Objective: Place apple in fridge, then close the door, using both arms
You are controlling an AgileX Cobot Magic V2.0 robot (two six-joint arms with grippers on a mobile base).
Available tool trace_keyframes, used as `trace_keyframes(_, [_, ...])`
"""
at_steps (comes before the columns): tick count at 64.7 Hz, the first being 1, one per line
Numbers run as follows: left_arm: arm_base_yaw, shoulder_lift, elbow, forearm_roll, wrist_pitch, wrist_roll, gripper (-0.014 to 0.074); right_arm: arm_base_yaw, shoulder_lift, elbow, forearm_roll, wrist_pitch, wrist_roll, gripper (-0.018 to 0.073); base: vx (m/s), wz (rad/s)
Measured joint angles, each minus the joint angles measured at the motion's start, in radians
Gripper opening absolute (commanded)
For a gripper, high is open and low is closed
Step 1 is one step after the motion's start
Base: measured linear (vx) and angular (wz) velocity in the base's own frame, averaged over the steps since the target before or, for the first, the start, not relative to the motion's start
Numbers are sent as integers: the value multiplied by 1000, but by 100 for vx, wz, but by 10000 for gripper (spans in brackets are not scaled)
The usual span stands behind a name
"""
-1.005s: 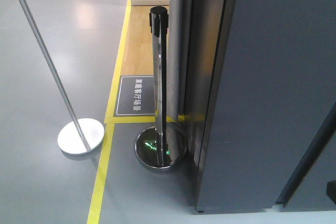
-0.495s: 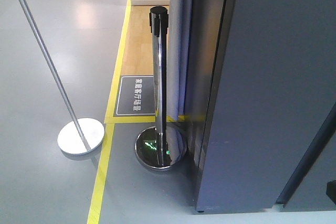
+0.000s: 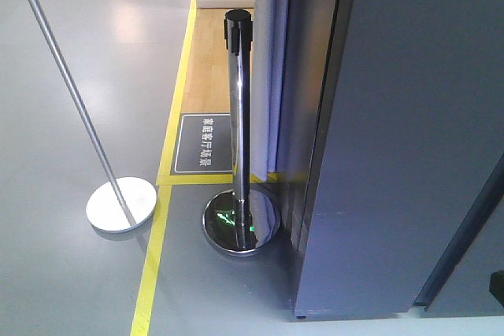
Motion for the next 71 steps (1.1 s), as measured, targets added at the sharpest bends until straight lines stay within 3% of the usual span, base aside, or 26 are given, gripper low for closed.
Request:
trace_keyframes(7, [0,0,0,0,0,0,-5,0,-5,24,-11,-36,-1,-8,0,0])
trace_keyframes(21, [0,0,0,0,0,0,-5,0,-108,197,-50,-377,-1,-8,0,0])
trace_keyframes(28, [0,0,0,0,0,0,-5,0,-185,293,-56,-475,0,-8,0,0])
trace_keyframes(39, [0,0,0,0,0,0,-5,-35,-309,401,-71,-473,67,-8,0,0])
trace_keyframes(52, [0,0,0,0,1,0,-5,-123,-384,409,-110,-444,205,-8,0,0])
trace_keyframes(71, [0,0,0,0,1,0,-5,-135,-384,409,-206,-421,227,-8,0,0])
